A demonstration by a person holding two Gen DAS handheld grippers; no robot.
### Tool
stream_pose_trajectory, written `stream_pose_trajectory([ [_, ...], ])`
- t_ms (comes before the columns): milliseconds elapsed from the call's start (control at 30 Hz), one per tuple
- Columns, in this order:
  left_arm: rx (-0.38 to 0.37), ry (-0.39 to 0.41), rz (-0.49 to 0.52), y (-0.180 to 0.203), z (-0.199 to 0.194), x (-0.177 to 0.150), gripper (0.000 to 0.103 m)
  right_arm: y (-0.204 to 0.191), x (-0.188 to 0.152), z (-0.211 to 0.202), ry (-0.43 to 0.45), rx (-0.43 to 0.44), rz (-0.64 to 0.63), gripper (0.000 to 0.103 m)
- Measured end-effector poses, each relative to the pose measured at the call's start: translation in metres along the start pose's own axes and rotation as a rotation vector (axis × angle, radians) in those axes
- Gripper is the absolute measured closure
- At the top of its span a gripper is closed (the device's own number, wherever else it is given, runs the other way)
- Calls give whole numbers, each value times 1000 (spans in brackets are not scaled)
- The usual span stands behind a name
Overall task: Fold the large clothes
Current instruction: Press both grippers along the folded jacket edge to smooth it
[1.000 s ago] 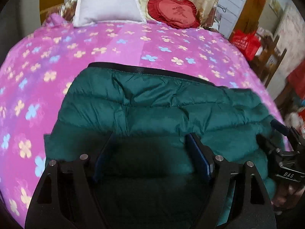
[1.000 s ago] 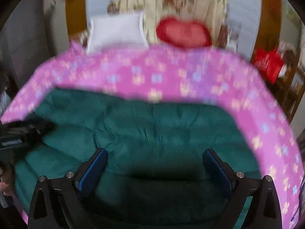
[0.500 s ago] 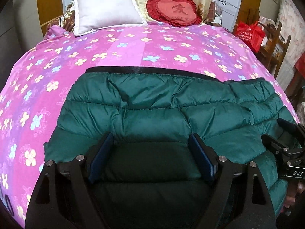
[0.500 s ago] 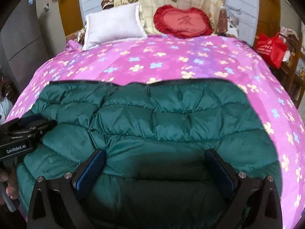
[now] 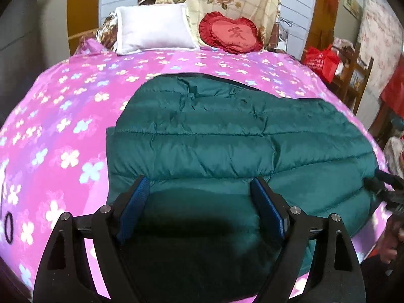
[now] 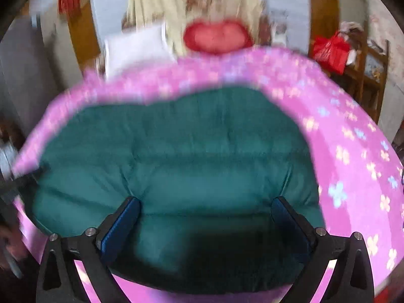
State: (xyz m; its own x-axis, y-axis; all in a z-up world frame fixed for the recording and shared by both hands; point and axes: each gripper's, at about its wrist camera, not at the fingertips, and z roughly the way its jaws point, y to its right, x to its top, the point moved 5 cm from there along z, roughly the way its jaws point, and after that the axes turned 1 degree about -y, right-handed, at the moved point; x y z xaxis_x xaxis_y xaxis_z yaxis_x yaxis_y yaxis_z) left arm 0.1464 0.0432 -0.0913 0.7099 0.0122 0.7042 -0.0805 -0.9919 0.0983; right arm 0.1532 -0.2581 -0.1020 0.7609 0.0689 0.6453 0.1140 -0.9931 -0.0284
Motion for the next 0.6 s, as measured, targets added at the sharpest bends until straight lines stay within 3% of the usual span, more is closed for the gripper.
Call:
stream_pose_trajectory([
  [133, -24, 14, -44, -8, -7, -3, 16, 4, 0, -13, 32, 5, 5, 0],
  [300, -25, 56, -84, -10, -39, -30, 16, 1, -22, -57, 177, 26, 36, 0],
  [400, -8, 68, -76, -1, -51, -47, 16, -12, -36, -61, 169, 29, -1, 0],
  [533, 12, 94, 17, 17, -57, -56, 16, -25, -43, -47, 122, -10, -88, 0],
  [600, 10, 91, 23, 19, -58, -57, 16, -26, -43, -47, 123, 17, -75, 0],
])
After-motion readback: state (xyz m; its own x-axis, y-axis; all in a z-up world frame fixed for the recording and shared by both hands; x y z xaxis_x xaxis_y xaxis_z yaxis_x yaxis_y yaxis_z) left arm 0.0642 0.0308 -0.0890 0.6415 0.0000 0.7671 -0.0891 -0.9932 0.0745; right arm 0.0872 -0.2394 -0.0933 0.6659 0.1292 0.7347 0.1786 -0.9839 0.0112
